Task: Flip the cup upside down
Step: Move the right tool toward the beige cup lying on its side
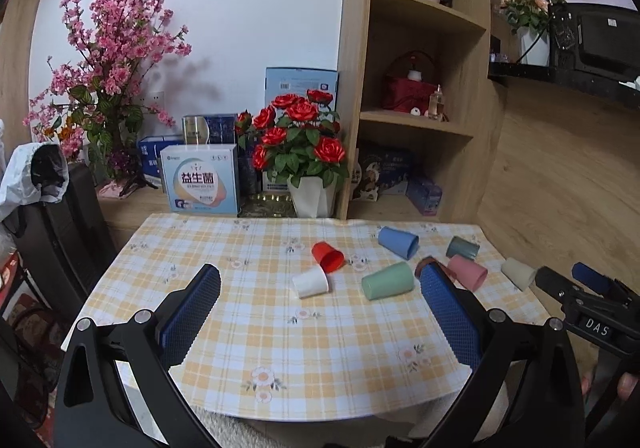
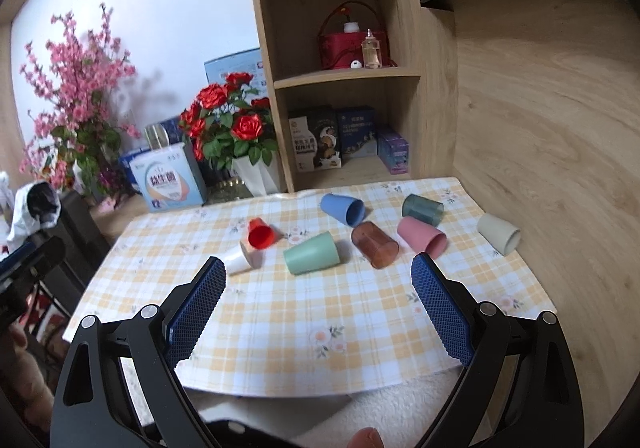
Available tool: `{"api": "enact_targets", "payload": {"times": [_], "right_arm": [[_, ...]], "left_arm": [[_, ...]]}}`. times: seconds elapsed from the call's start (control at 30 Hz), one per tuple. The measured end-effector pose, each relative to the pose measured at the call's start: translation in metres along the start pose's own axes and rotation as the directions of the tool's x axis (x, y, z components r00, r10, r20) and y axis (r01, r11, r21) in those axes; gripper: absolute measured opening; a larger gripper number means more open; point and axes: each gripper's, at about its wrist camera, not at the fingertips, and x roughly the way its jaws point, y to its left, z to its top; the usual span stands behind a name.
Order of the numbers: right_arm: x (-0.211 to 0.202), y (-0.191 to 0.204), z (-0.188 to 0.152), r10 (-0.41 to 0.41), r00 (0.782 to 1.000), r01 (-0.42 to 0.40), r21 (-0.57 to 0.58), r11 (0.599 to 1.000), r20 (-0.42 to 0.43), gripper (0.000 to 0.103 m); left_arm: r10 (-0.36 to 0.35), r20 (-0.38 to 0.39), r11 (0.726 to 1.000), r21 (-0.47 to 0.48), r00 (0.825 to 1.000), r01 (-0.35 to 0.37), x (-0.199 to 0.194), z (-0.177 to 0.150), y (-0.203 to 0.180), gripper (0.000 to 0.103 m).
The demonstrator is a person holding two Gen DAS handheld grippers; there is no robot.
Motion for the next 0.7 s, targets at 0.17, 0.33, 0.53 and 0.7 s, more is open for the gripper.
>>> {"api": "enact_targets", "payload": {"times": [0.17,0.33,0.53,0.7], "right_arm": [[0.037,-0.029,0.000,-0.050,0.998,0.049,0.012,0.999,0.050,0.091],[0.090,-0.095,-0.005,-0.103,0.995,0.102,0.084,0.991,-0.001,0.091],[0.144,-0.188,-0.016,-0.243,0.963,0.244,-0.005,0.970,-0.115,0.091],[0.188,-0.247,-0.012,-0.344,0.913,0.314,-0.159,0.936,-0.219,0.091]], "left_arm": [[0.005,0.037,1.000,0.019,0.999,-0.006,0.040,0.008,0.008,0.098],[-0.013,-0.028,1.000,0.015,1.000,0.013,0.093,0.007,0.024,0.098],[0.004,-0.137,0.999,-0.049,0.990,-0.011,0.153,-0.006,0.044,0.098],[0.031,-0.210,0.997,-0.065,0.977,-0.045,0.192,-0.012,0.048,0.098]]}}
